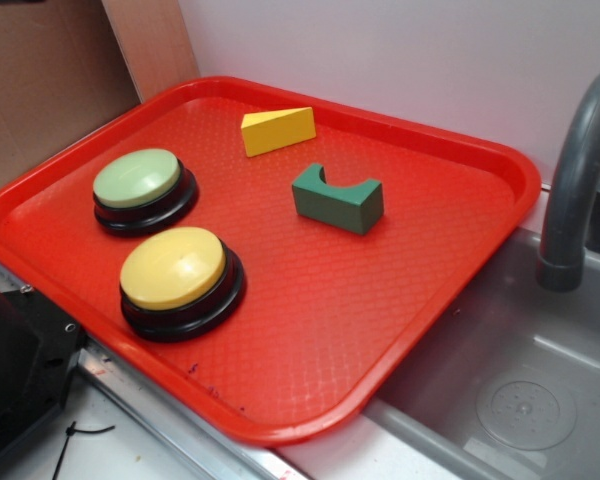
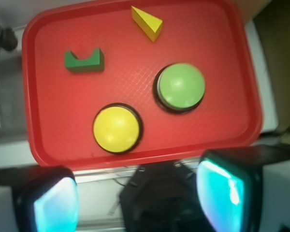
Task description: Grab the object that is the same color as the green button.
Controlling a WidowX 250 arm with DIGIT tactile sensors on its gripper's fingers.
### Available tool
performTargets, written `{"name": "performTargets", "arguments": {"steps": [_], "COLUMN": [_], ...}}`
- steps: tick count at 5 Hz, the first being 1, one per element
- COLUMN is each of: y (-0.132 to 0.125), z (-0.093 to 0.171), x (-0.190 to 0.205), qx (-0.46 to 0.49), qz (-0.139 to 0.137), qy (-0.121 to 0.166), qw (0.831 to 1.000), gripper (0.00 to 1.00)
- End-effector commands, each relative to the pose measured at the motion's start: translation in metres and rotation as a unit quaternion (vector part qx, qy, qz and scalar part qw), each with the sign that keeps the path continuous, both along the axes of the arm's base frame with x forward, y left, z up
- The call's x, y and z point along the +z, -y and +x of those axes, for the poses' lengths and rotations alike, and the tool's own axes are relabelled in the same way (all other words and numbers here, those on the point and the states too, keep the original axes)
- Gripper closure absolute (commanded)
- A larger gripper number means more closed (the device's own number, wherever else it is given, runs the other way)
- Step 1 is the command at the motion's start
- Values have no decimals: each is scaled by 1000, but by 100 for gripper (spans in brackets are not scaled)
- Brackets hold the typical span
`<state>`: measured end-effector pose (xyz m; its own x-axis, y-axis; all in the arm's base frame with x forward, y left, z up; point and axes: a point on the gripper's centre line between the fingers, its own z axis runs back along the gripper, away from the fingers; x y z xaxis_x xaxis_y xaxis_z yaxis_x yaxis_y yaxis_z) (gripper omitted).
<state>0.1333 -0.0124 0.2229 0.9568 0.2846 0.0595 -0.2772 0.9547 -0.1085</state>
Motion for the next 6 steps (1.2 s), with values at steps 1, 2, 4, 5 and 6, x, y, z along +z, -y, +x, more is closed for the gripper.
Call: {"name": "performTargets", "arguments": {"steps": [1,2,4,5,6], "y": [-14,-8,12,24,34], "z": [38,55,93,105,116], "x": [-24,-38,-86,-109,-133], "qx": [251,370,479,491,489], "qz": [28,23,3,17,10], "qy": [51,79,76,87,103], "qw": [966,925,874,867,866], "gripper": [0,0,0,0,0]}}
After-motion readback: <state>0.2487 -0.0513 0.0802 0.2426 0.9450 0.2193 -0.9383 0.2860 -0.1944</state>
